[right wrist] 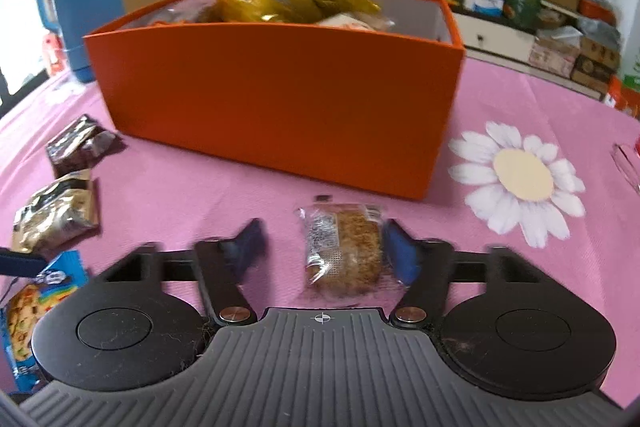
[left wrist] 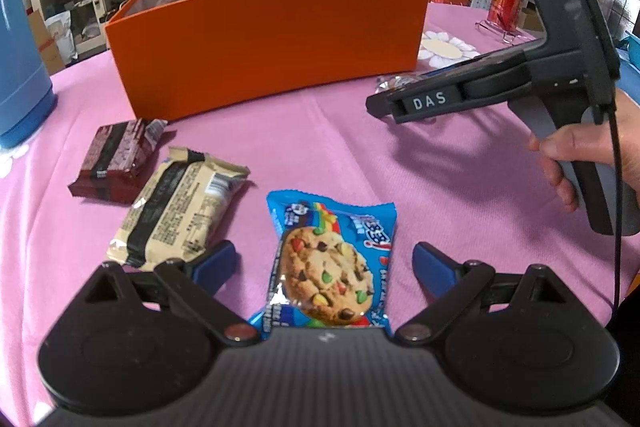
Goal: Organize snacks
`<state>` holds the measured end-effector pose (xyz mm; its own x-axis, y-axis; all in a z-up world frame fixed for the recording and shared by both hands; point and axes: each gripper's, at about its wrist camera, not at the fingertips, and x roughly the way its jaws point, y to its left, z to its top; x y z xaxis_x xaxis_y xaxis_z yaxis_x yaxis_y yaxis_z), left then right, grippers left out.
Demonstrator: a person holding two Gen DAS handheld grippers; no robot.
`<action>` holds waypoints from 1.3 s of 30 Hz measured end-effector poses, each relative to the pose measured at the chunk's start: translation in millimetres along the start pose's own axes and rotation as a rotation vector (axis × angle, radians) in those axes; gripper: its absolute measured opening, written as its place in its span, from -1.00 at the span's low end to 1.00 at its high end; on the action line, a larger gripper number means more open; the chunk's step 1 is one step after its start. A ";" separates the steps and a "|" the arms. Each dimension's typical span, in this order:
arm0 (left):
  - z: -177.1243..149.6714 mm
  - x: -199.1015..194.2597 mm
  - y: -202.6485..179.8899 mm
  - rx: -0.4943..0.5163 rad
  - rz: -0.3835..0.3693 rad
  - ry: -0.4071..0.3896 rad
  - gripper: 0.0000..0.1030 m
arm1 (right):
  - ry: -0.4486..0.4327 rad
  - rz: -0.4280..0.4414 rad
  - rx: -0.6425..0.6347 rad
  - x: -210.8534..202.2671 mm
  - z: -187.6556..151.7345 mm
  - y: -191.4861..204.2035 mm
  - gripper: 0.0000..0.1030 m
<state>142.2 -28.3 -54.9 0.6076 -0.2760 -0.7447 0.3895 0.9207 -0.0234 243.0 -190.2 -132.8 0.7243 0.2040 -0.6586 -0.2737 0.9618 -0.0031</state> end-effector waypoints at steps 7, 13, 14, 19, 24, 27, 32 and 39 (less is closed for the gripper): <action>-0.5 -5.8 -2.7 0.010 -0.038 -0.022 0.22 | 0.025 0.016 -0.013 -10.9 -5.2 1.0 -0.33; -1.8 -13.0 -6.8 0.026 -0.061 -0.016 -0.11 | 0.041 0.032 -0.028 -29.7 -21.4 -0.3 -0.33; -2.3 -14.2 -6.3 0.026 -0.063 -0.012 -0.11 | 0.045 0.035 -0.031 -33.4 -24.4 -0.3 -0.33; -6.0 -17.7 -2.1 0.012 -0.014 -0.004 0.58 | 0.051 0.050 -0.030 -42.9 -33.0 -1.5 0.11; -4.2 -11.3 -1.3 0.007 0.006 0.015 0.60 | 0.056 0.035 -0.015 -44.1 -35.1 -4.4 0.22; -1.9 -11.4 -3.4 0.007 -0.003 -0.006 0.11 | 0.048 0.022 -0.022 -41.5 -36.2 -2.0 0.20; 0.2 -16.2 4.4 -0.070 -0.011 -0.011 -0.07 | 0.042 0.062 -0.026 -51.1 -34.9 1.4 -0.53; 28.0 -51.7 27.3 -0.146 0.012 -0.139 -0.07 | -0.074 0.135 0.060 -84.4 -18.5 -4.0 -0.69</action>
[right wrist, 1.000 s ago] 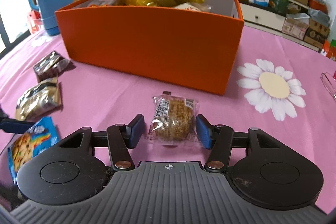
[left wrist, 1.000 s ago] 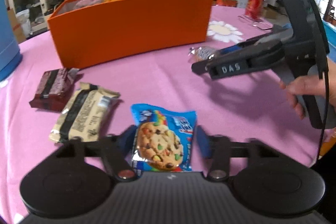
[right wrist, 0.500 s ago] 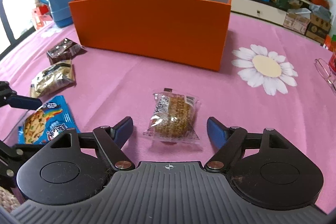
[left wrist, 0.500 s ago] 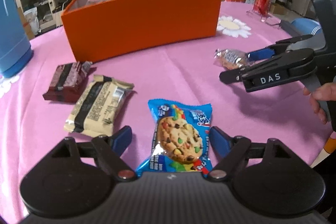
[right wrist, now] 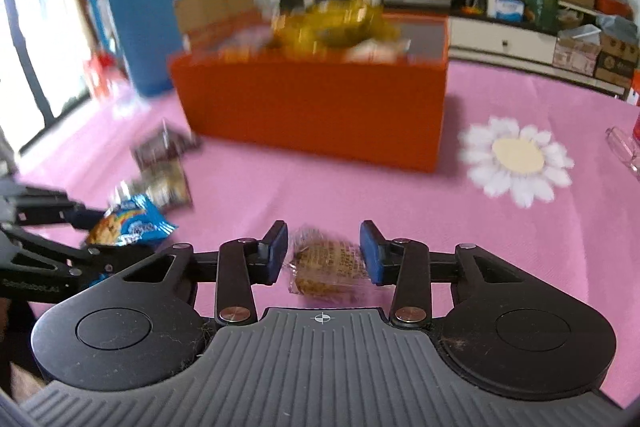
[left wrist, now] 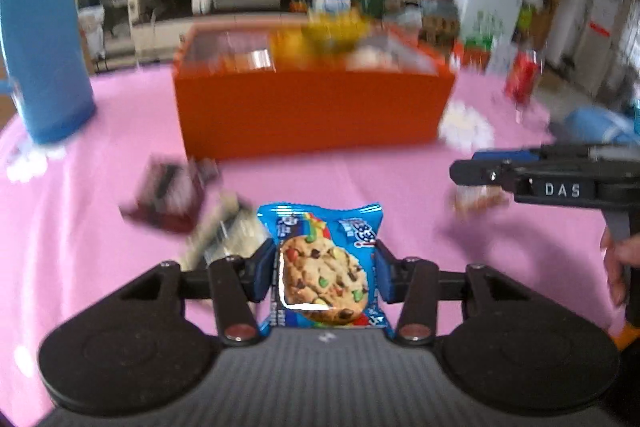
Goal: Organize snacks
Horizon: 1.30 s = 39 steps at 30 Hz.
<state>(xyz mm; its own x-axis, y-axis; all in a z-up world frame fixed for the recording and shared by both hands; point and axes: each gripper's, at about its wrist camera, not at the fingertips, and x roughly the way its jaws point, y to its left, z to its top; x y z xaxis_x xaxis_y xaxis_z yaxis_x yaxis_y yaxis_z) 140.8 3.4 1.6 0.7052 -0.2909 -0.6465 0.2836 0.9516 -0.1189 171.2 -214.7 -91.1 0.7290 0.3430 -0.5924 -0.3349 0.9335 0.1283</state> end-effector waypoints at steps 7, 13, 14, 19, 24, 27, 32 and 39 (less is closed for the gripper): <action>34.3 9.9 11.8 -0.011 -0.017 -0.027 -0.07 | -0.061 0.030 0.013 -1.6 37.4 8.1 -0.47; 3.6 33.1 -0.5 0.014 -0.101 0.100 -0.03 | 0.083 -0.031 0.211 3.7 3.1 -30.6 0.47; -1.2 37.6 -3.7 0.022 -0.108 0.117 0.00 | 0.092 -0.058 0.247 -5.6 -7.1 -33.4 0.54; -10.1 48.6 2.0 -0.019 -0.136 0.147 0.04 | 0.121 -0.020 0.358 -33.4 -51.1 -13.8 0.70; -9.9 42.5 12.1 -0.040 -0.120 0.127 0.24 | 0.150 -0.039 0.356 -9.0 -42.6 -11.0 0.81; -7.1 46.0 16.0 -0.049 -0.112 0.127 0.26 | 0.152 -0.004 0.365 12.7 -25.5 -15.4 0.80; -4.3 48.9 18.9 -0.072 -0.133 0.130 0.28 | 0.094 -0.097 0.272 23.6 -7.9 -4.8 0.80; -6.5 53.6 3.1 -0.011 -0.132 0.135 0.39 | 0.093 -0.184 0.114 21.9 -14.9 21.1 0.88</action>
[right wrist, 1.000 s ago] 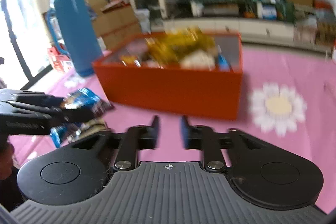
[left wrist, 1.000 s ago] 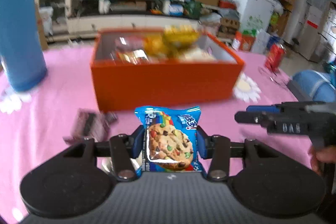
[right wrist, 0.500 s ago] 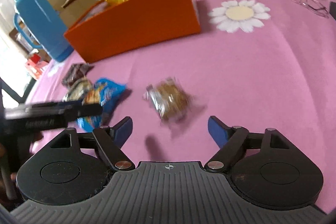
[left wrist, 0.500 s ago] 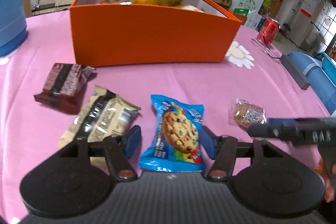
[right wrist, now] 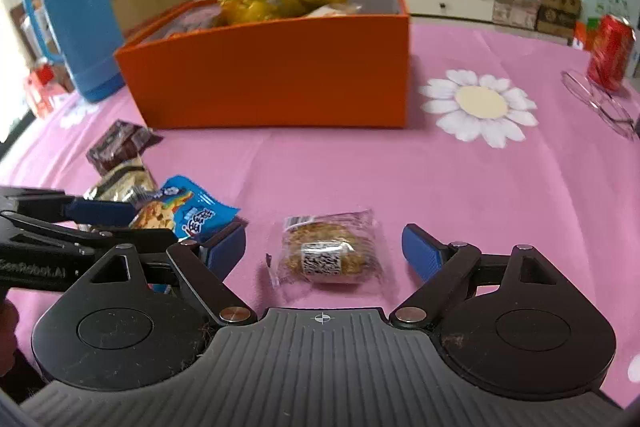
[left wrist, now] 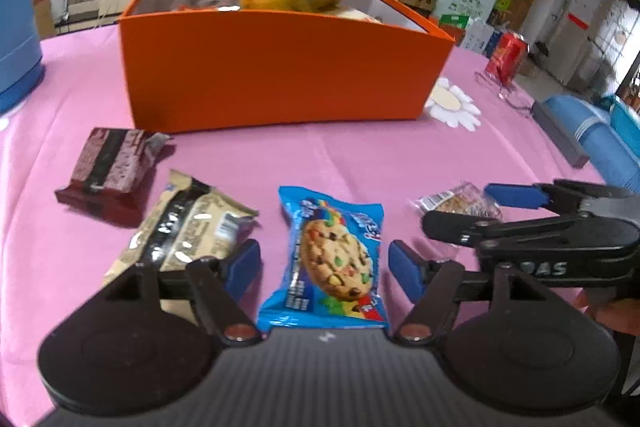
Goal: Organize snacks
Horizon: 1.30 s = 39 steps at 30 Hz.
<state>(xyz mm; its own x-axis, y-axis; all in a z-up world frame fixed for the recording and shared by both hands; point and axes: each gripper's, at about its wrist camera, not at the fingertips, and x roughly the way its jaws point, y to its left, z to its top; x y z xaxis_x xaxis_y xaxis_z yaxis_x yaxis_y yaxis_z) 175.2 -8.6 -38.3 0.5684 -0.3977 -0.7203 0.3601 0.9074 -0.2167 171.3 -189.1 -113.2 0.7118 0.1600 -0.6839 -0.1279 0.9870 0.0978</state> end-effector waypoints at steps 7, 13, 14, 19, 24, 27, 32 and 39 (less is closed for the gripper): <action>-0.5 3.2 -9.0 0.046 0.026 0.011 -0.20 | 0.002 0.022 -0.037 2.7 -9.8 -3.3 0.25; 14.7 -36.8 1.2 -0.031 0.008 -0.080 -0.21 | -0.081 0.076 0.042 -31.7 -2.2 -16.9 0.25; 20.2 -43.5 2.4 -0.039 0.004 -0.103 -0.21 | -0.102 0.089 0.054 -38.8 1.4 -18.4 0.25; 72.2 -55.8 6.5 -0.048 0.035 -0.204 -0.21 | -0.219 0.111 0.015 -60.0 42.6 -15.2 0.25; 142.6 -25.6 19.1 -0.066 0.064 -0.281 -0.21 | -0.332 0.095 -0.004 -29.8 116.6 -13.5 0.25; 164.8 4.7 26.1 -0.087 0.068 -0.265 -0.19 | -0.316 0.078 -0.002 14.0 152.4 -14.1 0.25; 161.3 47.8 42.7 -0.138 0.138 -0.197 0.21 | -0.178 0.107 0.083 84.4 163.9 -30.0 0.37; 157.1 -7.2 32.7 -0.118 0.130 -0.348 0.49 | -0.325 0.103 0.122 41.1 161.1 -35.9 1.00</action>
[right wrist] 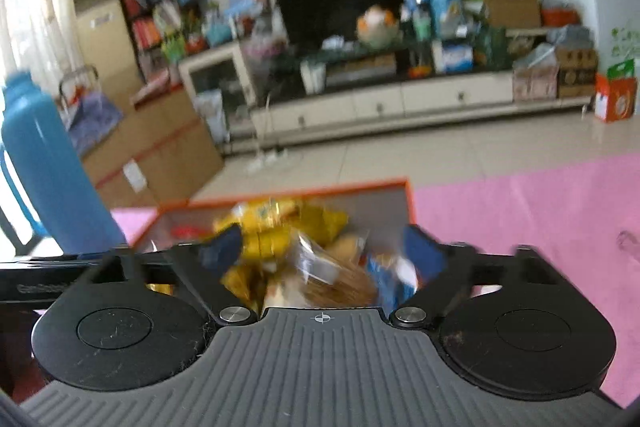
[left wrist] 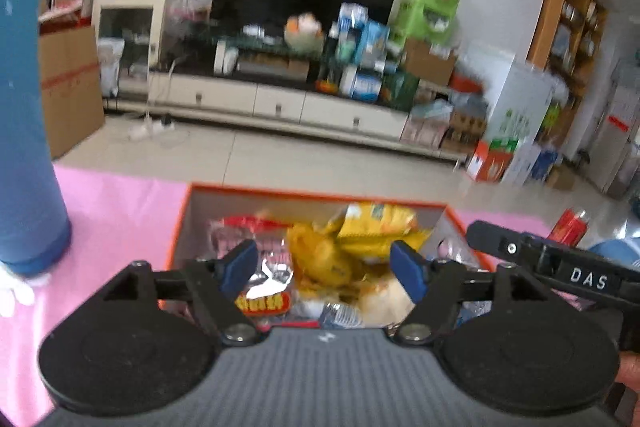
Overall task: Organize snacks
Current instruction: 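Carry the cookie packet and pastry over the orange box and release both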
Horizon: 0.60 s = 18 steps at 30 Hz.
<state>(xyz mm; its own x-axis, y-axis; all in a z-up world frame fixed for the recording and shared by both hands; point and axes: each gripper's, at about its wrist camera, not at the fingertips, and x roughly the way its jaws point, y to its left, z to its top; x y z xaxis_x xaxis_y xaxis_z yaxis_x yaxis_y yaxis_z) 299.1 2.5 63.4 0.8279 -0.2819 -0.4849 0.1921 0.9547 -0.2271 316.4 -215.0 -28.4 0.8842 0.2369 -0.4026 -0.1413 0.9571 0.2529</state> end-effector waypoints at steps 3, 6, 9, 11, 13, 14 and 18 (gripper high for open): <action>-2.7 -20.6 -5.3 0.035 0.026 -0.035 0.83 | -0.033 0.011 -0.005 -21.4 2.5 2.9 1.00; -13.1 -37.8 -12.4 0.115 0.059 -0.041 0.83 | -0.036 0.019 -0.020 -33.3 0.8 5.4 1.00; -39.1 -58.8 -6.0 0.154 0.125 -0.023 0.83 | 0.001 0.049 -0.020 -39.7 -4.9 6.0 1.00; -63.4 -71.1 3.5 0.157 0.162 0.018 0.83 | 0.020 0.072 -0.012 -45.0 -11.3 6.4 1.00; -91.6 -81.0 13.8 0.140 0.194 0.081 0.83 | 0.045 0.095 -0.006 -50.3 -18.5 8.7 1.00; -105.9 -83.3 19.5 0.118 0.195 0.123 0.83 | 0.063 0.100 -0.003 -53.3 -24.6 10.7 1.00; -142.6 -82.1 23.4 0.124 0.181 0.247 0.83 | 0.143 0.100 0.006 -73.0 -63.2 12.1 1.00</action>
<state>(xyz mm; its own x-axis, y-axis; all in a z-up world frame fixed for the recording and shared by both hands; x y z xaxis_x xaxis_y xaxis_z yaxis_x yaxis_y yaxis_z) 160.4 34.4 -22.5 0.7047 -0.1071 -0.7014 0.1291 0.9914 -0.0217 222.0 -210.2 -51.5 0.7935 0.3529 -0.4959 -0.2228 0.9266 0.3029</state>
